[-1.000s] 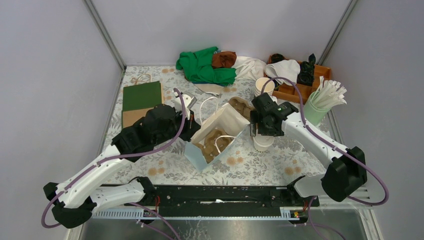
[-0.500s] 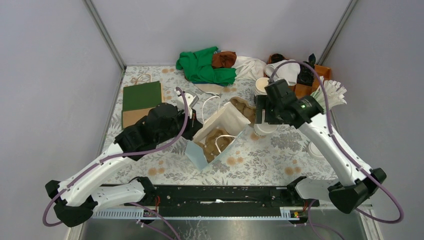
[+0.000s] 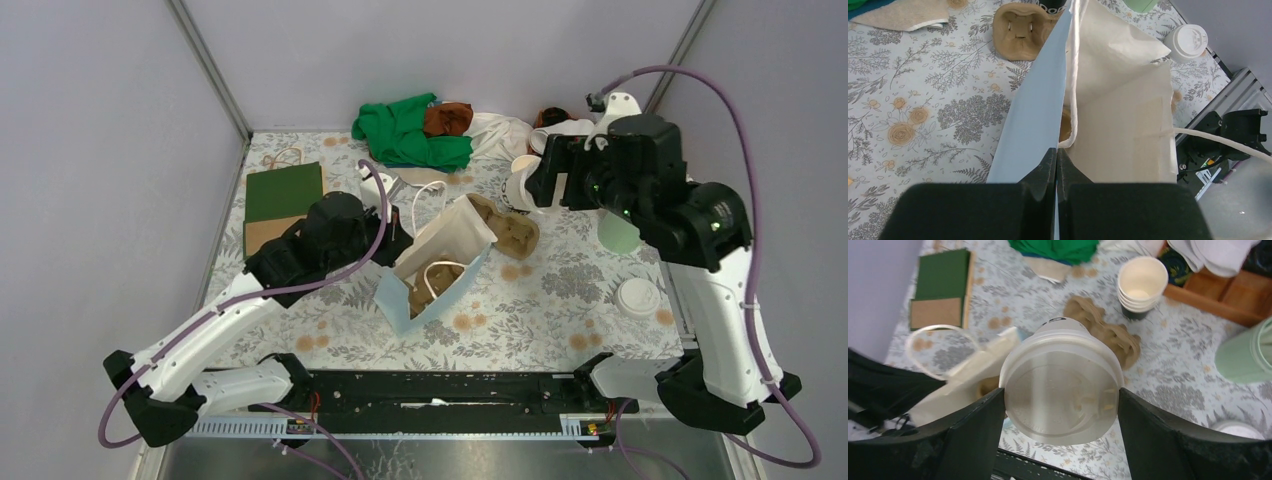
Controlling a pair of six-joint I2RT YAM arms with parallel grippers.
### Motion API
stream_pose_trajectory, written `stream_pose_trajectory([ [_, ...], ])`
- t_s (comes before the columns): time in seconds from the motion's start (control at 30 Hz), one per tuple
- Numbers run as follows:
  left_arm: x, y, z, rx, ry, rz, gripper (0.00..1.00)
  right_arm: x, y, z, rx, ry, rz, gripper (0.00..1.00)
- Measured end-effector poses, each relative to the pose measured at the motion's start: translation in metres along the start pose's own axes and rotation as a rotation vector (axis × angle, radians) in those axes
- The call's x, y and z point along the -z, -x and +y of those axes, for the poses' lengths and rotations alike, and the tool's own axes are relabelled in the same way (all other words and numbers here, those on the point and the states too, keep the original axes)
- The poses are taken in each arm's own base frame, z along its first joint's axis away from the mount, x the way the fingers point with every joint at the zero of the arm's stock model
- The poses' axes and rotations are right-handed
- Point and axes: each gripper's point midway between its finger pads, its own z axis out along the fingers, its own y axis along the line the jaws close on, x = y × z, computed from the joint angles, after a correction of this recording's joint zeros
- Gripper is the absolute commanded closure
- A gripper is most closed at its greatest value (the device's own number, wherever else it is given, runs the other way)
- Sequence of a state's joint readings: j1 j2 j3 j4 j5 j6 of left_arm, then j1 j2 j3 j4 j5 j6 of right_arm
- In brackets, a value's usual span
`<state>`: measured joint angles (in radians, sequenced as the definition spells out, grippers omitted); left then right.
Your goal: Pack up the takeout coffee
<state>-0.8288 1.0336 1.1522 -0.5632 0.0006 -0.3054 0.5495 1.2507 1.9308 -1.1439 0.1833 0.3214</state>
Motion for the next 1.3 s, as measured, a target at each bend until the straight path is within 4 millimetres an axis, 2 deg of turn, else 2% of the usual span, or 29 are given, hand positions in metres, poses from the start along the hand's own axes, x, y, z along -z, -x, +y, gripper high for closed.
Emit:
stream_pose_trajectory([
  [0.13, -0.004, 0.002, -0.001, 0.016, -0.012, 0.005, 1.0, 0.02, 0.018, 0.018, 0.005, 0.106, -0.049, 0.21],
  [0.27, -0.008, 0.003, 0.001, 0.037, -0.017, 0.012, 1.0, 0.024, 0.018, 0.038, 0.013, 0.213, -0.03, 0.23],
  [0.5, -0.012, 0.017, 0.005, 0.084, 0.005, 0.017, 1.0, -0.005, -0.008, 0.06, 0.021, 0.295, 0.078, 0.24],
  [0.73, -0.011, 0.02, -0.002, 0.096, -0.032, 0.02, 1.0, -0.033, -0.032, 0.104, 0.096, 0.371, 0.161, 0.25],
  [0.83, -0.011, 0.02, -0.002, 0.101, -0.034, 0.022, 1.0, -0.042, -0.041, 0.106, 0.115, 0.361, 0.178, 0.26],
  [0.97, -0.01, 0.02, -0.008, 0.107, -0.072, 0.025, 1.0, -0.051, -0.057, 0.096, 0.159, 0.316, 0.22, 0.26],
  [1.1, -0.009, 0.018, -0.01, 0.118, -0.116, 0.043, 1.0, -0.051, -0.065, 0.087, 0.191, 0.288, 0.238, 0.27],
  [1.2, -0.01, 0.018, -0.007, 0.116, -0.131, 0.043, 0.86, -0.049, -0.065, 0.081, 0.203, 0.27, 0.237, 0.27],
  [1.3, -0.017, 0.018, 0.0, 0.105, -0.117, 0.045, 0.61, -0.049, -0.064, 0.078, 0.208, 0.248, 0.238, 0.27],
])
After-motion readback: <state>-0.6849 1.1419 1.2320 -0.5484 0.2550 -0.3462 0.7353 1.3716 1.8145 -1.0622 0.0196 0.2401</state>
